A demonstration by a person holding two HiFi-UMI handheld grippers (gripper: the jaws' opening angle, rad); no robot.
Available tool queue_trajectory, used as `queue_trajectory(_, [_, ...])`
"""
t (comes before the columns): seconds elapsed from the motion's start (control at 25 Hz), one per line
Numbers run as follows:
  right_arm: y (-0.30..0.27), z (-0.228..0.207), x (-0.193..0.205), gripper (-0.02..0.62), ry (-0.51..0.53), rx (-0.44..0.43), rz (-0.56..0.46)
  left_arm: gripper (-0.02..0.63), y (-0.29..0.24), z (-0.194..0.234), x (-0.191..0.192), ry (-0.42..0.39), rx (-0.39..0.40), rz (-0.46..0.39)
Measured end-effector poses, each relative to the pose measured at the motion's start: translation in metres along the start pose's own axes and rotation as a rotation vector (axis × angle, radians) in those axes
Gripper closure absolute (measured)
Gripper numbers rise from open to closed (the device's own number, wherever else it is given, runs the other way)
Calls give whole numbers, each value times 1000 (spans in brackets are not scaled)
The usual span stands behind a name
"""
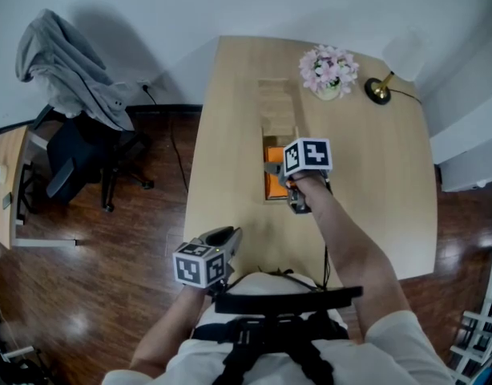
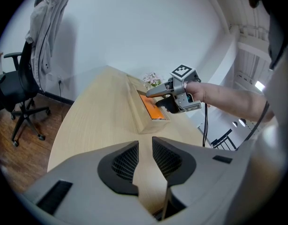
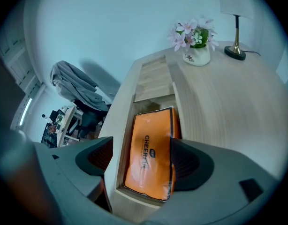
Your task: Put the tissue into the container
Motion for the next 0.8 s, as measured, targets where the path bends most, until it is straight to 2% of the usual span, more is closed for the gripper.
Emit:
queue_trajectory(0.12, [-4, 2, -1, 199, -17, 8, 6, 514, 0, -3, -1, -4, 3, -3])
queue_trajectory(0.32, [-3, -6, -5, 199, -182, -42, -40, 514, 0, -6, 0, -3, -2, -1])
queue_trajectory(0.44, [-3, -12, -4, 200, -234, -58, -46, 514, -2, -8, 1, -3, -2, 0])
queue_trajectory(0.8, [18, -16, 1, 201, -204, -130, -104, 514, 0, -9, -4, -1, -12, -25])
Point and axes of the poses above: the fingertips, and each gripper's own axes: y backward along the fingers, z to its left, x out of its underside, the point moved 10 cm from there along y, backward along the fingers, and after that the axes turned 7 degrees about y, right-handed, at the moved point
